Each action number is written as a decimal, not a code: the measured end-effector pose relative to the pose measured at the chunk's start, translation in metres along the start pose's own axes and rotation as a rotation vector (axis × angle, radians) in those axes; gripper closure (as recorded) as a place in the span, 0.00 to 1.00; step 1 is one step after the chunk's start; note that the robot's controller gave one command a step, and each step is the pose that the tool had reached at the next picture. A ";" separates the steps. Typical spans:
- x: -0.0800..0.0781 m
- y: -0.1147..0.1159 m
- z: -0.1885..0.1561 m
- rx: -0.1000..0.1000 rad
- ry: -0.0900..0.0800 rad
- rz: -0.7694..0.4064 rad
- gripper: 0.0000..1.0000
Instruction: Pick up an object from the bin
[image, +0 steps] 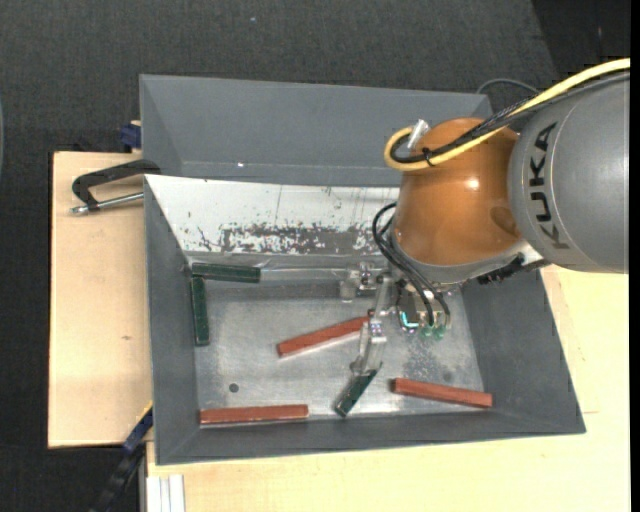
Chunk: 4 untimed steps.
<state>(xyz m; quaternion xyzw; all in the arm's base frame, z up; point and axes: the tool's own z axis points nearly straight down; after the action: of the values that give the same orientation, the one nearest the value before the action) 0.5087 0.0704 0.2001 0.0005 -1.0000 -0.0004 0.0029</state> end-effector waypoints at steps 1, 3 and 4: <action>-0.002 0.000 -0.003 -0.001 -0.007 0.001 0.00; -0.024 0.013 0.114 0.000 -0.002 -0.092 0.00; -0.036 0.012 0.073 -0.001 -0.014 -0.049 0.00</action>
Offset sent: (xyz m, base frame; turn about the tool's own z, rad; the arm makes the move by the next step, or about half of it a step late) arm 0.0335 0.0190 -0.1301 -0.1273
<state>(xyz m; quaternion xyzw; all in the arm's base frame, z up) 0.5444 0.0830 0.1265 0.0248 -0.9997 -0.0012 -0.0040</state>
